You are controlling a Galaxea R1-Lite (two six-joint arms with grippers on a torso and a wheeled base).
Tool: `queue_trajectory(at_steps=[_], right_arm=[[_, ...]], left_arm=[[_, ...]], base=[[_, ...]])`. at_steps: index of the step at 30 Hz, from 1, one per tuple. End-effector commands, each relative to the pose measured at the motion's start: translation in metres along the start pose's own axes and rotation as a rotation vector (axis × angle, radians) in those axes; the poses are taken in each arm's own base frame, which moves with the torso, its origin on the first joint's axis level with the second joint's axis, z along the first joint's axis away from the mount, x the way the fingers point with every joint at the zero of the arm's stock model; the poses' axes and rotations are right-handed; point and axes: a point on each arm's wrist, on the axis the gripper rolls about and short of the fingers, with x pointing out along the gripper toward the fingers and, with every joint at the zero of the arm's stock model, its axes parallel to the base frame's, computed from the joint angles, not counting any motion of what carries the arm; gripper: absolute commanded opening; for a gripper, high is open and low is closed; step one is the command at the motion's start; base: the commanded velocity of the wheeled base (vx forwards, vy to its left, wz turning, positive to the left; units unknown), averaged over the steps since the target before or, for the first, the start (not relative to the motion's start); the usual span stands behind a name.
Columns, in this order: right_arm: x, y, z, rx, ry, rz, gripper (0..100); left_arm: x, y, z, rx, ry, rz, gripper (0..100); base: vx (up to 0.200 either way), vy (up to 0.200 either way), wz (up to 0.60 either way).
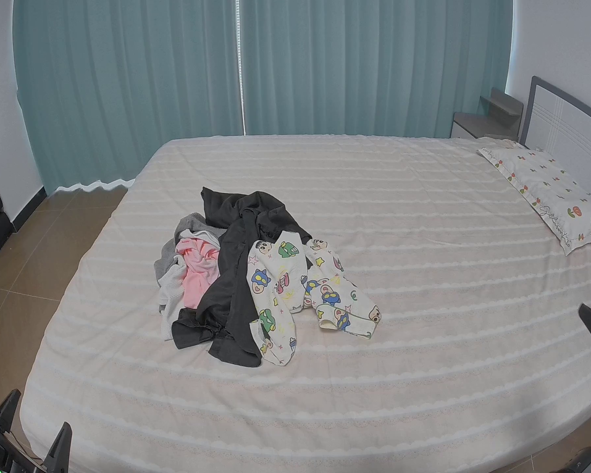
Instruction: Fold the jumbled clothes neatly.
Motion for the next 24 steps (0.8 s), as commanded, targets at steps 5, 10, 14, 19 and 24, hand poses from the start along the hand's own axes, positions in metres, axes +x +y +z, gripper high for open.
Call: queue_trajectory(at_steps=[5,10,14,19,24], right_arm=[[0.222,0.034,-0.037,0.215,0.473,0.114,100],[0.277,0.042,-0.058,0.280,0.527,0.092,100],[0.313,0.046,-0.073,0.310,0.549,0.080,100],[0.354,0.050,-0.097,0.391,0.573,0.052,100],[0.387,0.051,-0.110,0.413,0.563,0.040,100]], left_arm=[[0.000,0.000,-0.005,0.000,0.001,0.002,100],[0.000,0.000,-0.005,0.000,0.001,0.000,100],[0.000,0.000,-0.005,0.000,0.001,0.000,100],[0.000,0.000,-0.005,0.000,0.001,0.000,100],[0.000,0.000,-0.005,0.000,0.001,0.000,100]], base=[[0.000,0.000,0.00],[0.000,0.000,0.00],[0.000,0.000,0.00],[0.000,0.000,0.00],[0.000,0.000,0.00]])
